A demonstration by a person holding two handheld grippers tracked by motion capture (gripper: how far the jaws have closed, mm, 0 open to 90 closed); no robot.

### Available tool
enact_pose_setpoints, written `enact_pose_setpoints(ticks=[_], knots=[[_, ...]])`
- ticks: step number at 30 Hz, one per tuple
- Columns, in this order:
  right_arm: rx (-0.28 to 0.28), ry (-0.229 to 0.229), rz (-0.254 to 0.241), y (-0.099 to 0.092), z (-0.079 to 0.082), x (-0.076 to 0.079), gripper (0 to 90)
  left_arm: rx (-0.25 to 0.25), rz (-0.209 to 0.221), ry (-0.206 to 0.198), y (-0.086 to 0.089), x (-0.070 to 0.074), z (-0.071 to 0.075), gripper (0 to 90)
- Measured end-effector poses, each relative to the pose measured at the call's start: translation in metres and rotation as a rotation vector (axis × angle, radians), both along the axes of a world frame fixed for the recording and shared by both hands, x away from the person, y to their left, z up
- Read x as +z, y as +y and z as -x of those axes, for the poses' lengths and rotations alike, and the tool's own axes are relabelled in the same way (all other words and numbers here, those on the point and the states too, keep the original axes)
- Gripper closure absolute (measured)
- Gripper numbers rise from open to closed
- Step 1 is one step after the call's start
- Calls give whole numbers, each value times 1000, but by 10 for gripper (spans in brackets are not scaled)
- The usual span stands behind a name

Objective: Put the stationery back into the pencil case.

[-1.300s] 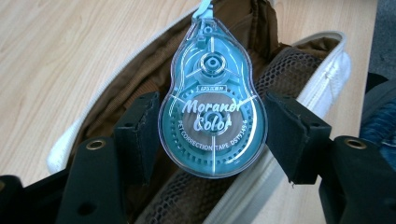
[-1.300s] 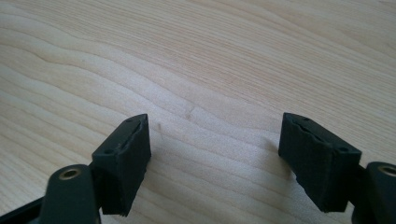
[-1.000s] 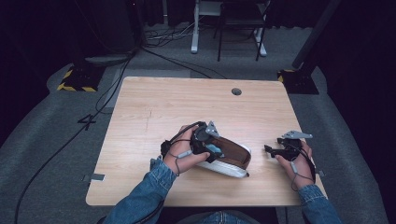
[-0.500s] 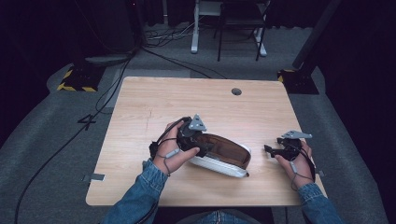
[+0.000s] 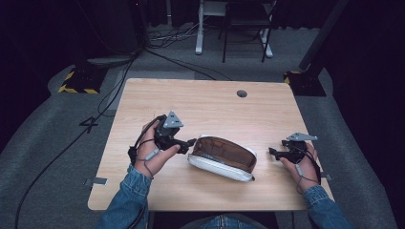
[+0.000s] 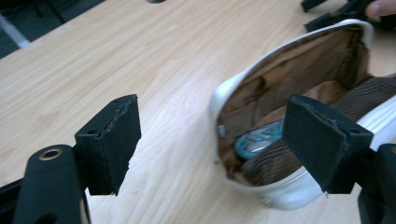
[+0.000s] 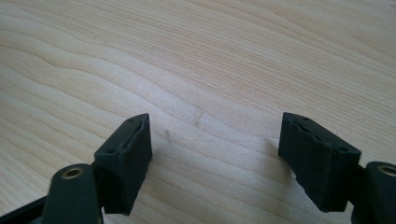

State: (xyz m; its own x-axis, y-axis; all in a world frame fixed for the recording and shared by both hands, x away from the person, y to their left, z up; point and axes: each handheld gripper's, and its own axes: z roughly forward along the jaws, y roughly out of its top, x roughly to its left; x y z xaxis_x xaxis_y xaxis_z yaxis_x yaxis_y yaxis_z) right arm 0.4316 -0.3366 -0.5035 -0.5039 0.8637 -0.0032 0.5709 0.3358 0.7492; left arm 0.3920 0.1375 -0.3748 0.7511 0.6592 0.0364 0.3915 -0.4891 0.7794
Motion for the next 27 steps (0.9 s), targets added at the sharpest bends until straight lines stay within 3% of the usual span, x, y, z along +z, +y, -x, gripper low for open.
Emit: enact_pose_setpoints(ticks=[8, 17, 23, 27], knots=[[0, -1, 0, 0, 0, 0, 259, 72, -5, 1, 29, -12, -6, 176], [-1, -1, 0, 0, 0, 0, 259, 164, -16, 44, 62, -38, -16, 166], [0, -1, 0, 0, 0, 0, 259, 199, -21, 59, 79, -57, -22, 161], [0, -1, 0, 0, 0, 0, 259, 209, -46, 72, 87, -69, -25, 159]])
